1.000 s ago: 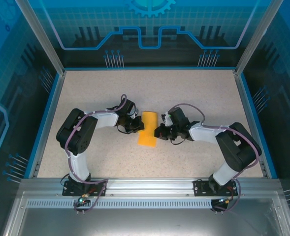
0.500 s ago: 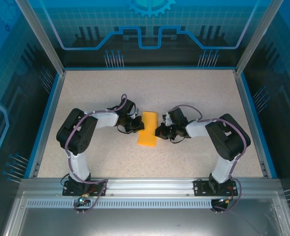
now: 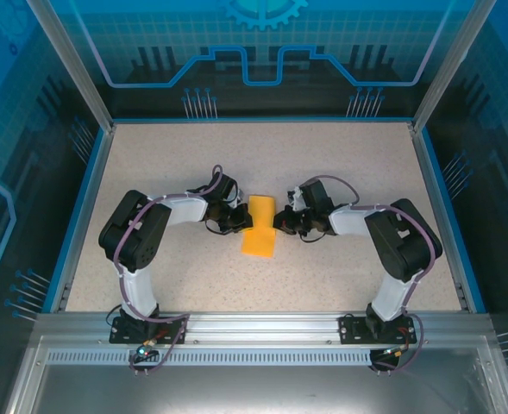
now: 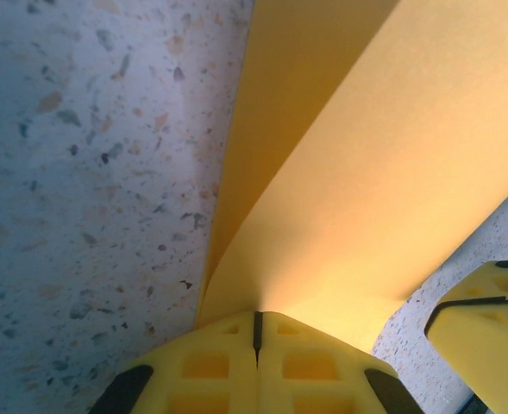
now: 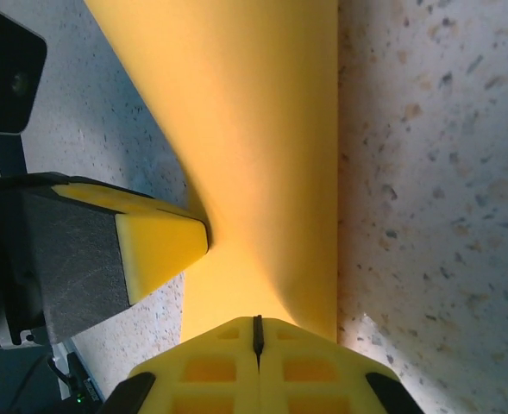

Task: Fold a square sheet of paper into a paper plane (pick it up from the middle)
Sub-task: Fold the square sheet of paper in half at the center of the table.

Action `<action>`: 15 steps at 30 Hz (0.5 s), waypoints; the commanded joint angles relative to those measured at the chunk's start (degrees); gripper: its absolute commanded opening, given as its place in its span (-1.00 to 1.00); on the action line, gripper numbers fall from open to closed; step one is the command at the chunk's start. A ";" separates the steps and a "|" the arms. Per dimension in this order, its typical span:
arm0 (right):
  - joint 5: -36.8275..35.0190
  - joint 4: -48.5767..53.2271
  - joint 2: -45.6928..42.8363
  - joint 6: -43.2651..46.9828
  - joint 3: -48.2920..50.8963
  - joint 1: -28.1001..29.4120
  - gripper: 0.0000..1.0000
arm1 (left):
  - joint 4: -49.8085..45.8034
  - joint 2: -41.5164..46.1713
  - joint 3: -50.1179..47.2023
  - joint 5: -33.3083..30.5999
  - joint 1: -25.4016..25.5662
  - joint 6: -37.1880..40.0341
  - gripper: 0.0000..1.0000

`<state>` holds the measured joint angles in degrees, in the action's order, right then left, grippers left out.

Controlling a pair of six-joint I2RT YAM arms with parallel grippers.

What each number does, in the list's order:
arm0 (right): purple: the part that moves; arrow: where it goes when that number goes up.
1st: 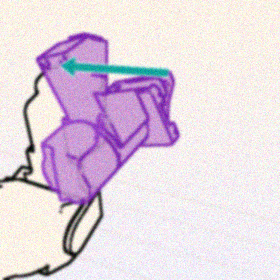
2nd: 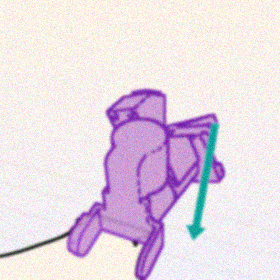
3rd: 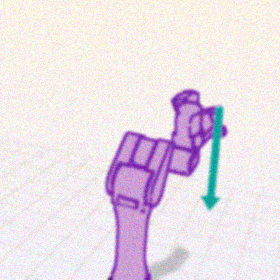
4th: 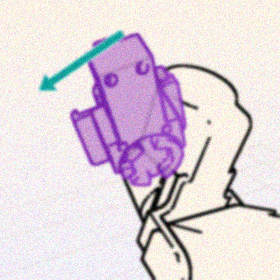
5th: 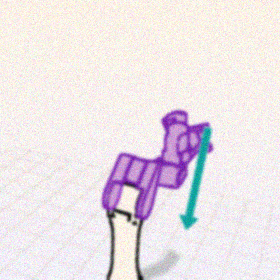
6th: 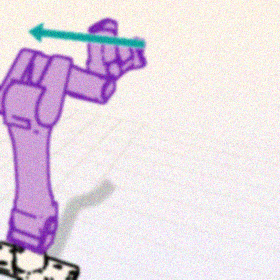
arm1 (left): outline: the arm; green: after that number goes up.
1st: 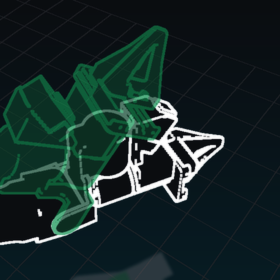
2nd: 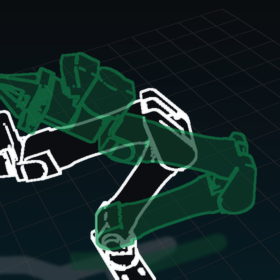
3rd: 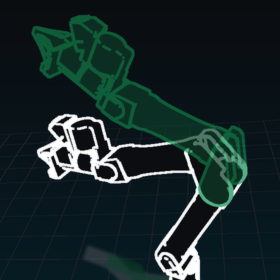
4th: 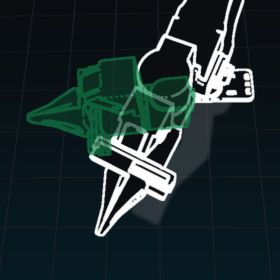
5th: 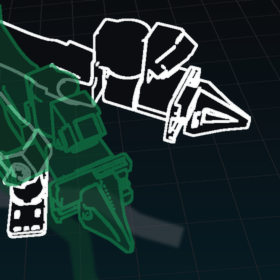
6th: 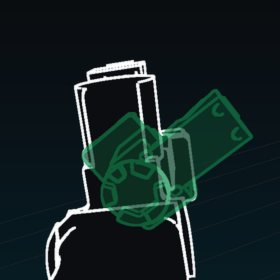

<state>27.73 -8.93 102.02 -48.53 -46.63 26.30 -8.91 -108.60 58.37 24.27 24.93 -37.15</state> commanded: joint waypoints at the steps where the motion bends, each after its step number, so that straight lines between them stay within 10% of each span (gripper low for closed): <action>1: 1.64 0.39 2.64 1.42 -1.30 -0.47 -1.00 | -7.18 -2.94 -2.21 -5.20 0.56 1.29 -1.00; 15: -1.65 3.95 0.57 1.25 -2.21 -0.63 -1.00 | -7.92 -2.78 -2.12 -5.81 0.54 2.06 -1.00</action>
<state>26.61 -7.86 105.14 -47.92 -47.37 26.20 -9.02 -108.60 58.37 24.25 24.93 -36.93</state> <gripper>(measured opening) 0.041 0.048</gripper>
